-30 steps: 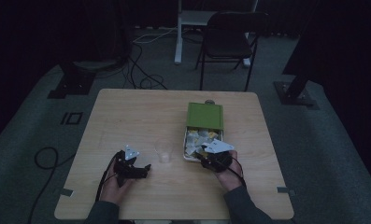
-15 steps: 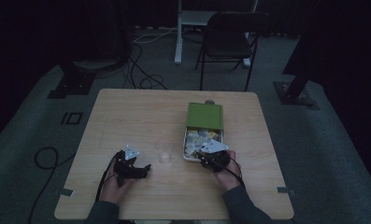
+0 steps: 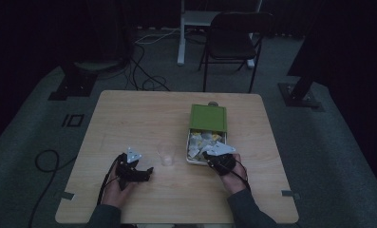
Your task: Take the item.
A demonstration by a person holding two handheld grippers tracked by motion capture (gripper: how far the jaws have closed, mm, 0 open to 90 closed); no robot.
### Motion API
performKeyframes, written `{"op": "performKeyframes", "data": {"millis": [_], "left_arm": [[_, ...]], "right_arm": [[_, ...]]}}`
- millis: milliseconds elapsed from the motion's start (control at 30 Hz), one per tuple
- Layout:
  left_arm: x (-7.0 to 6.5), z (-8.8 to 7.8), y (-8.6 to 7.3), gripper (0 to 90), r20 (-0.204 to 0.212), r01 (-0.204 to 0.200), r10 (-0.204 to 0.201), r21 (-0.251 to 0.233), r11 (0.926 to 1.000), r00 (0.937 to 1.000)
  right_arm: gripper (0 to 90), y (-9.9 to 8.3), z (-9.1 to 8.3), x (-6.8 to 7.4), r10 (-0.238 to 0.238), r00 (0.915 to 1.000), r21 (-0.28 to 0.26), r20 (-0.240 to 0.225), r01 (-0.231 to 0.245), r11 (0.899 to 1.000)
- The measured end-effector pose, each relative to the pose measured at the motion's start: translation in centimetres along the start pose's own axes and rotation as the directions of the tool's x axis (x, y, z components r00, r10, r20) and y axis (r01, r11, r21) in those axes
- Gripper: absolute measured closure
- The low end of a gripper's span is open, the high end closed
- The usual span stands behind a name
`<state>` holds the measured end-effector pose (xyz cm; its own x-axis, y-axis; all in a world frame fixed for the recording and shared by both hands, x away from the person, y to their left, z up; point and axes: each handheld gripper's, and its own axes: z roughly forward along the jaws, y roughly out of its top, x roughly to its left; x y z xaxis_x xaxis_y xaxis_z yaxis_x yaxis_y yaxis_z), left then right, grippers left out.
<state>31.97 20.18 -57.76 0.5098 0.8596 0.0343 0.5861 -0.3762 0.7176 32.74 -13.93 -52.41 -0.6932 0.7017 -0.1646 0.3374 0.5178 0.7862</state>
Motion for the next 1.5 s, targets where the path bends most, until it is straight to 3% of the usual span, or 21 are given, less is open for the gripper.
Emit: {"op": "performKeyframes", "data": {"millis": [467,1500], "left_arm": [[0.0,0.0,0.0,10.9,0.000,0.001,-0.001,-0.001,1.0000,1.0000],[0.0,0.0,0.0,10.9,0.000,0.000,0.000,0.000,1.0000,1.0000]], "right_arm": [[90.0,1.2,-1.5,-0.4,0.021,0.9996,-0.068,-0.020,-0.022,0.997],[90.0,3.1,-3.5,-0.6,0.019,0.9997,-0.125,-0.014,-0.021,0.992]]}}
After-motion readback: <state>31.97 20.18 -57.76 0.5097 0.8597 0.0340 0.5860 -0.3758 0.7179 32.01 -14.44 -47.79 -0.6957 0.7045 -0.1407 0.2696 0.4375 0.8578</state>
